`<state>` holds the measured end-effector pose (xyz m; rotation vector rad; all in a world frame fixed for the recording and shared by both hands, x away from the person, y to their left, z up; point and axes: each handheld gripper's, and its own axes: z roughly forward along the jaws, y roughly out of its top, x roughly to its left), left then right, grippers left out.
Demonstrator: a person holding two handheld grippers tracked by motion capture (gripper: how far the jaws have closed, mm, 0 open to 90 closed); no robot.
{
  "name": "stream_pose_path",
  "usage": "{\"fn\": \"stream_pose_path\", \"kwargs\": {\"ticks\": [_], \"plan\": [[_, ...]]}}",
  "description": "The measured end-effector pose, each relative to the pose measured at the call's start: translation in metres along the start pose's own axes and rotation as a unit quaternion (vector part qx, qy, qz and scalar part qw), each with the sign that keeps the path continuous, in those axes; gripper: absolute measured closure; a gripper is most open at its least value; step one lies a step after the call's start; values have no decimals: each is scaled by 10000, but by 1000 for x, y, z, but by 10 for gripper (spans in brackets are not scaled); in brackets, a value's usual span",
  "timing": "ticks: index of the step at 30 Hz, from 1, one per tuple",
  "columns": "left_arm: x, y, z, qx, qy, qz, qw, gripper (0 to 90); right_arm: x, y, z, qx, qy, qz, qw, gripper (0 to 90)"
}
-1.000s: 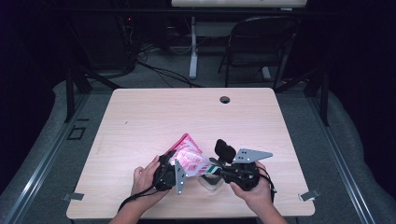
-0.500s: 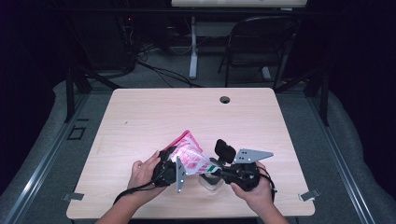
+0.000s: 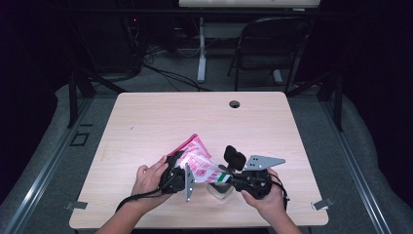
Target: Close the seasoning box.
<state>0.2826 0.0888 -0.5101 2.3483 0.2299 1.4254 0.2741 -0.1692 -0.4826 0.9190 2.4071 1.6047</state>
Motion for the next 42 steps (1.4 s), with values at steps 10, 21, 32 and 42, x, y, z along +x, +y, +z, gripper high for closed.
{"fn": "stream_pose_path", "kwargs": {"ticks": [10,21,32,42], "plan": [[2,3,-2,55,95,219,9997,579,-2,-1,0,46,-40,24,10000,896],[3,5,-2,85,188,379,9991,581,-7,-4,2,69,-90,77,9999,900],[1,6,-1,111,239,497,9984,583,-10,-6,3,130,-148,96,9998,900],[0,5,-1,137,284,596,9977,584,-12,-9,5,172,-179,122,9996,900]]}}
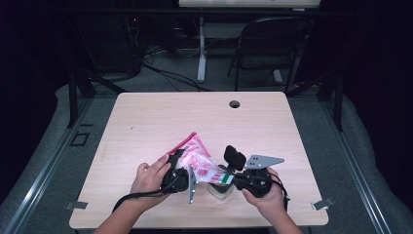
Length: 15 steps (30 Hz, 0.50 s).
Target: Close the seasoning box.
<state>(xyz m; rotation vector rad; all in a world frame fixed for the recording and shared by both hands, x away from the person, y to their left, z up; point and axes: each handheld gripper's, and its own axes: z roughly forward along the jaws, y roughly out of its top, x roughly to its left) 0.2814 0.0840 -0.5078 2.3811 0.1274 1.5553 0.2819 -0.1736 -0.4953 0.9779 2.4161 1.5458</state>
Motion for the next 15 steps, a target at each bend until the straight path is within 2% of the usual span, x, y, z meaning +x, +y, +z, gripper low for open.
{"fn": "stream_pose_path", "kwargs": {"ticks": [15], "plan": [[-1,1,-2,-5,75,130,9999,585,-2,-2,1,58,-38,11,10000,900]]}}
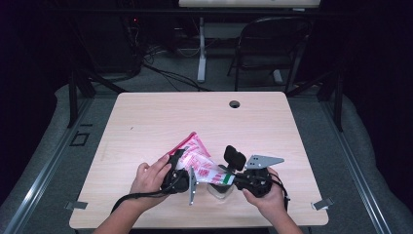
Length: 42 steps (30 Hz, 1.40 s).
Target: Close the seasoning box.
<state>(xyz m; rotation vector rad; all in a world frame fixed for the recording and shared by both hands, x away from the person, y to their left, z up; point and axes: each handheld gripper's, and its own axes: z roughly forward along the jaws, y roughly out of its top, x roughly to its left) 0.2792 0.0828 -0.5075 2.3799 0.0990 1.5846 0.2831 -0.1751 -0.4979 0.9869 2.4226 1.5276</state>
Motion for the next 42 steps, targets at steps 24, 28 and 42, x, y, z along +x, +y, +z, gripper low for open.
{"fn": "stream_pose_path", "kwargs": {"ticks": [24,28,42], "plan": [[7,7,-6,86,162,454,9988,589,-1,-1,0,20,-25,29,10000,900],[8,8,-6,96,170,501,9986,589,-2,-2,0,17,-19,37,10000,900],[10,10,-8,85,258,626,9977,590,-3,-3,0,57,-16,30,10000,900]]}}
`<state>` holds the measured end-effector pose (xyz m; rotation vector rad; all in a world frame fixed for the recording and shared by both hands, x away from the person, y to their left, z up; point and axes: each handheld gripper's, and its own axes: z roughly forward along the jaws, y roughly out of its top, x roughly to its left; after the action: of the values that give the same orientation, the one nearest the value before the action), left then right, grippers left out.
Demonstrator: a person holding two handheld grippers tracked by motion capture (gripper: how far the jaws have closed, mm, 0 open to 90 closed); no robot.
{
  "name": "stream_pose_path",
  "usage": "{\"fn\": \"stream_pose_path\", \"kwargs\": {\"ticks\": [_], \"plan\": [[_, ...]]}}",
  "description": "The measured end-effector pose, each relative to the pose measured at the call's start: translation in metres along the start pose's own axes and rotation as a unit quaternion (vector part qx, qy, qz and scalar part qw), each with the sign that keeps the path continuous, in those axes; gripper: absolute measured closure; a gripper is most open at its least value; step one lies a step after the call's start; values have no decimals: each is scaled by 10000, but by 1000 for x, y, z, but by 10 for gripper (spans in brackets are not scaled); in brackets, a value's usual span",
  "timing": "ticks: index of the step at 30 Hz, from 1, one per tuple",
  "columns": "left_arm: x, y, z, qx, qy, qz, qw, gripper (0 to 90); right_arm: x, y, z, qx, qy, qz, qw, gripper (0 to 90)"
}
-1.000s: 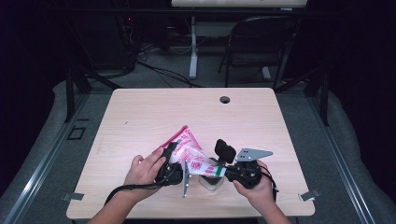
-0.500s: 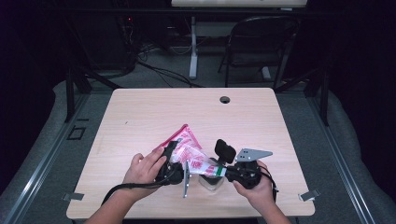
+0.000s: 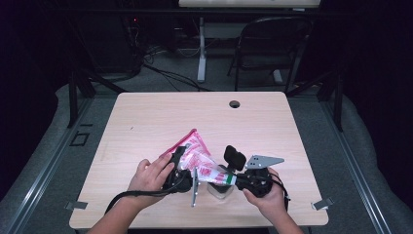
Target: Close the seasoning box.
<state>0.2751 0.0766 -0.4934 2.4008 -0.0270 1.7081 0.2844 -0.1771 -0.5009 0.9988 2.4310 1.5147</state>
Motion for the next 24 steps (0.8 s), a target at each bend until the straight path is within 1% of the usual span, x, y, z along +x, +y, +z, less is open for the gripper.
{"fn": "stream_pose_path", "kwargs": {"ticks": [8,18,24], "plan": [[0,1,0,-10,14,9,10000,591,-1,-1,1,28,-15,14,10000,900],[0,1,-1,17,-16,35,10000,592,-1,-1,1,44,-33,19,10000,900],[1,1,-1,-2,0,76,10000,592,-1,-2,1,33,-29,33,10000,900]]}}
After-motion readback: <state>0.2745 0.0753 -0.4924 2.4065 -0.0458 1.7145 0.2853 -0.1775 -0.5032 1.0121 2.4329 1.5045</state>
